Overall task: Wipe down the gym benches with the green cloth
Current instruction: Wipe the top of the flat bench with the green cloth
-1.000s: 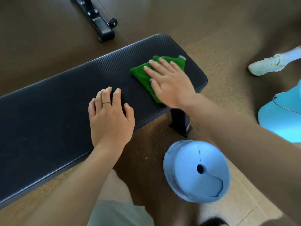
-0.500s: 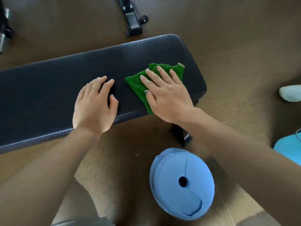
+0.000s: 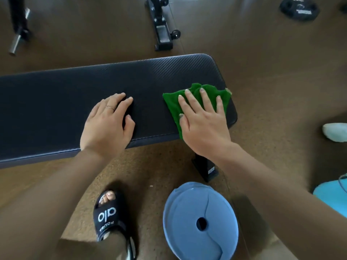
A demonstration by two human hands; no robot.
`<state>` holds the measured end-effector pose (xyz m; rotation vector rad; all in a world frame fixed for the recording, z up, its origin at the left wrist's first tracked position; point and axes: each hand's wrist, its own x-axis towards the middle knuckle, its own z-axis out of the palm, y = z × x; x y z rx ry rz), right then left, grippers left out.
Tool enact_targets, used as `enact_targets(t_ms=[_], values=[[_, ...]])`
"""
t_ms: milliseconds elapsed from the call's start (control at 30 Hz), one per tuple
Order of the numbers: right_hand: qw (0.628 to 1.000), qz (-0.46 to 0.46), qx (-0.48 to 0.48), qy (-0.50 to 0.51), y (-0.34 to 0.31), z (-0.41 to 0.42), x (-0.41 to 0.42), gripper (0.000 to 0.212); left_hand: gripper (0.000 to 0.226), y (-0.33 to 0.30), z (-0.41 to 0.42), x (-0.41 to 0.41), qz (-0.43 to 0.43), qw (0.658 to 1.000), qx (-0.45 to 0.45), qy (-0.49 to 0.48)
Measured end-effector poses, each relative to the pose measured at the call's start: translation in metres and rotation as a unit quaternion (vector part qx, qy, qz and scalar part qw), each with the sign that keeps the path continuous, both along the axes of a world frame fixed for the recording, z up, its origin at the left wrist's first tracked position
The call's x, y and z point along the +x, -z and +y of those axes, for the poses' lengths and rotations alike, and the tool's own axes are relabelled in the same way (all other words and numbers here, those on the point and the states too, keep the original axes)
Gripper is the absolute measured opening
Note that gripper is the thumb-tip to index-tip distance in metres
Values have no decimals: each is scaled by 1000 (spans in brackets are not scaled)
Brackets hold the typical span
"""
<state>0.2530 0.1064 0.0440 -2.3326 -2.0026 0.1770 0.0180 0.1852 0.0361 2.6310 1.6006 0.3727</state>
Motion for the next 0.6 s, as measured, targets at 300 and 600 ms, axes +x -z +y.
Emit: enact_targets(t_ms=[300,600], values=[[995,6,-34,89,-7,108,36,59,51,2,7,0,4,1000,17,13],[984,-8,-19,-175,-7,130,-28,56,52,7,10,-3,9,1000,9,19]])
